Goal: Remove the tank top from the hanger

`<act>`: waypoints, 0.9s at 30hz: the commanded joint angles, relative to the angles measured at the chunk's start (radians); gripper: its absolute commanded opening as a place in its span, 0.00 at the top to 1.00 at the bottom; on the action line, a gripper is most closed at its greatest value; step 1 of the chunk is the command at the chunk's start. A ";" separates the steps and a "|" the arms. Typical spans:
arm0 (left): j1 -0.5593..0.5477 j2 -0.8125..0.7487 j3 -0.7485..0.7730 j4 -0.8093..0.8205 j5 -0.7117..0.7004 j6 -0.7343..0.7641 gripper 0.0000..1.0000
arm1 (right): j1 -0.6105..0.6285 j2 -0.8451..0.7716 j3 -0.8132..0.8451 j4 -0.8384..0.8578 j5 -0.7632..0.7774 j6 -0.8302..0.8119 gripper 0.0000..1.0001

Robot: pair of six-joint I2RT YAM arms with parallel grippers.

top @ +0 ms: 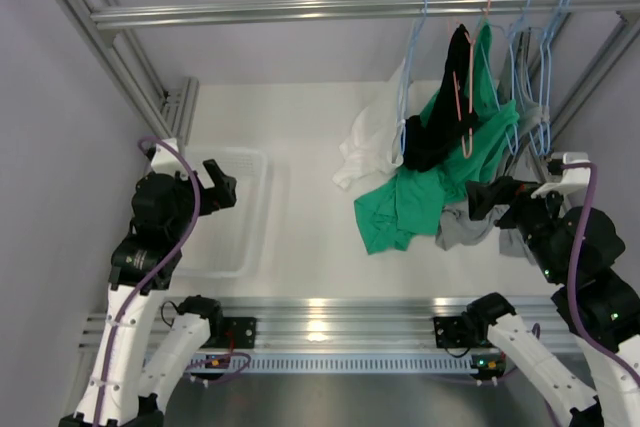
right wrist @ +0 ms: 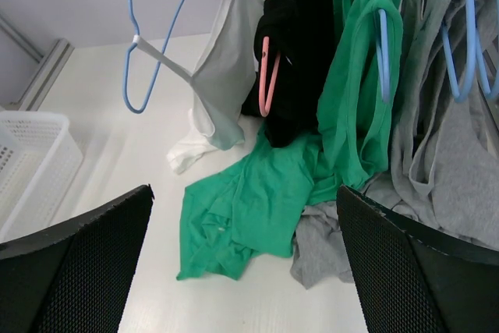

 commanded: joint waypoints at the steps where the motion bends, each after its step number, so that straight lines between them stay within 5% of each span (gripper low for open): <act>1: 0.004 -0.007 -0.004 0.061 0.005 0.006 0.01 | 0.013 0.013 0.032 0.061 0.002 -0.012 0.00; 9: 0.006 -0.013 -0.007 0.062 0.010 0.007 0.01 | 0.013 0.039 0.096 0.169 -0.163 0.014 0.01; 15: 0.006 -0.013 -0.008 0.059 0.010 0.007 0.01 | 0.013 0.356 0.364 0.169 -0.349 0.044 0.01; 19: 0.004 -0.016 -0.011 0.061 0.005 0.009 0.01 | 0.053 0.606 0.518 0.115 -0.178 0.003 0.01; 27: 0.004 0.004 -0.016 0.061 0.031 0.006 0.01 | 0.226 0.838 0.637 0.117 0.183 -0.112 0.16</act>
